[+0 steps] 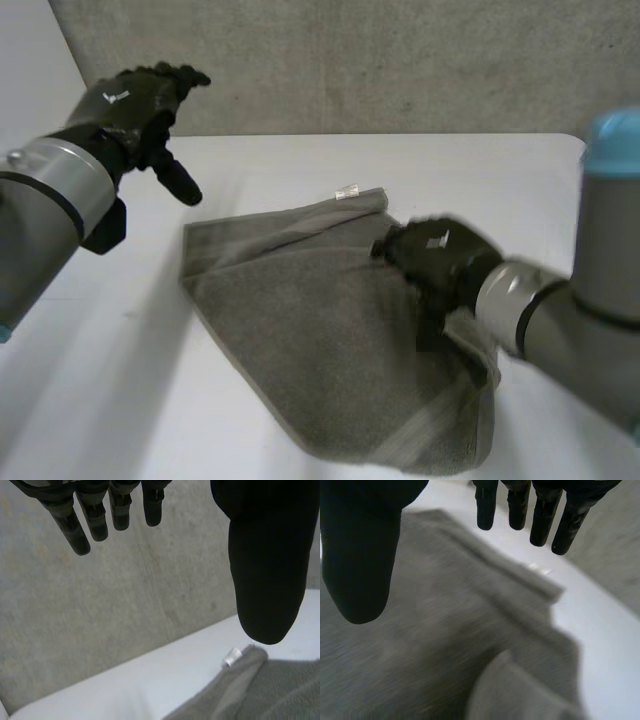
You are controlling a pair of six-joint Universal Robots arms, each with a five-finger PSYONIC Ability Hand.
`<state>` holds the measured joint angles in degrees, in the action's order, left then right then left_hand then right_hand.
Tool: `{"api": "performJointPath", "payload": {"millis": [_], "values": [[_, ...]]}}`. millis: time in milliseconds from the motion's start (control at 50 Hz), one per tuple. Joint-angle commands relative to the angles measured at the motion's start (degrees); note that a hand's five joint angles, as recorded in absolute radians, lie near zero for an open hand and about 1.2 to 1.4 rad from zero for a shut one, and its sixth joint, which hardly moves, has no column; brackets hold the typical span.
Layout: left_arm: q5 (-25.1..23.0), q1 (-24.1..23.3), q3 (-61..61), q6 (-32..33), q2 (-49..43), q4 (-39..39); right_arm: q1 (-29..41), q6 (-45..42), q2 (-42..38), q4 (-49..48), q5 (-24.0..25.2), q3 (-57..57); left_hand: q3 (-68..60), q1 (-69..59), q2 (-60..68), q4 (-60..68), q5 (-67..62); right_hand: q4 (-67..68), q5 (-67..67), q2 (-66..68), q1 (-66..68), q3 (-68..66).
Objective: Fold the towel.
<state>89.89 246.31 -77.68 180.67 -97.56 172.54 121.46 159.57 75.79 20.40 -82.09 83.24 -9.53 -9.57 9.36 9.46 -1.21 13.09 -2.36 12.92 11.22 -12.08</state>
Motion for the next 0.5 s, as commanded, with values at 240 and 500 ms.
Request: {"api": "performJointPath", "payload": {"millis": [240, 500], "values": [[0.1, 2.6, -6.8, 0.0, -3.8, 6.1, 5.6, 0.8, -0.8, -21.6, 2.8, 26.0, -0.7, -0.6, 0.9, 0.8, 1.0, 10.4, -11.2, 10.6, 12.3, -11.5], [0.2, 2.8, -9.8, 0.0, -3.8, 7.6, 6.0, 4.3, -4.1, -26.5, 3.0, 28.3, -0.5, -0.4, 0.6, 0.5, 1.2, 15.8, -16.6, 16.0, 17.7, -16.8]]}}
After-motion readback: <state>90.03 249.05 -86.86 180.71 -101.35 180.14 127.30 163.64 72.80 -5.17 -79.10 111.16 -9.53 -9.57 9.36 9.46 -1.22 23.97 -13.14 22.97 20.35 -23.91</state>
